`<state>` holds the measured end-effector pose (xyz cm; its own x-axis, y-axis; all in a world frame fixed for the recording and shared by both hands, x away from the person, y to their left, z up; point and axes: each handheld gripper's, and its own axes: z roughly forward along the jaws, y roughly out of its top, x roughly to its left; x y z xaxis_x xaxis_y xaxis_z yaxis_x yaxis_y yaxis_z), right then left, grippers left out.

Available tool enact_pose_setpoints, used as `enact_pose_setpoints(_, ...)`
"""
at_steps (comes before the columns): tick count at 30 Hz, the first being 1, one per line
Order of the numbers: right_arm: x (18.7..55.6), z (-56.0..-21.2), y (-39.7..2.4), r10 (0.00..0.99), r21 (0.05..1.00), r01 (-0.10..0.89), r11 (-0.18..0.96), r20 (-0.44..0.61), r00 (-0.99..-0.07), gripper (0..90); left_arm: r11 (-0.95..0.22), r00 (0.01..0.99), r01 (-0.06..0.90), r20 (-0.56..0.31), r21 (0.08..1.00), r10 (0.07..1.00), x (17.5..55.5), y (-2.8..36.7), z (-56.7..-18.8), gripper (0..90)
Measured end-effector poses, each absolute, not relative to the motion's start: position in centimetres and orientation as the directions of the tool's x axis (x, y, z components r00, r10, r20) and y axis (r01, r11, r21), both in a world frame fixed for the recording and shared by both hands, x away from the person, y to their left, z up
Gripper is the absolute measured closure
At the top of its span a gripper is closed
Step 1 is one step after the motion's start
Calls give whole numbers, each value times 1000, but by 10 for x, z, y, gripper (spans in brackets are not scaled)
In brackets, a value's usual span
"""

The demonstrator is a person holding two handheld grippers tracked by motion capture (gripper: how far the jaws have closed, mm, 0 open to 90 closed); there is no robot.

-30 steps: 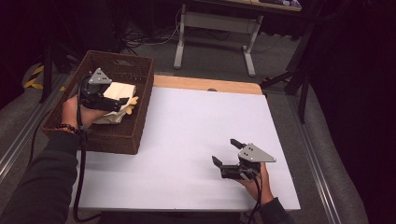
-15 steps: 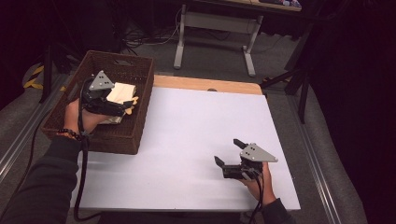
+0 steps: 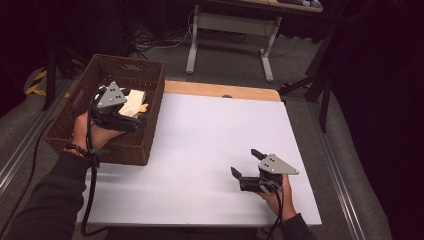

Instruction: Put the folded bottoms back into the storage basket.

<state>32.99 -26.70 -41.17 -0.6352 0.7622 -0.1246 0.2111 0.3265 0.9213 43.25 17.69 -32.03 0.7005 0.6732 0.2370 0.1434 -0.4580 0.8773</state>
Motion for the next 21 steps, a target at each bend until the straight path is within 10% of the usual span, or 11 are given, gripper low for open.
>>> enact_pose_setpoints(21, 325, -411, -266, 753, 918, 201, 342, -140, -644, 96, -461, 747, 37, 282, 887, 602, 406, 150, -322, 91)
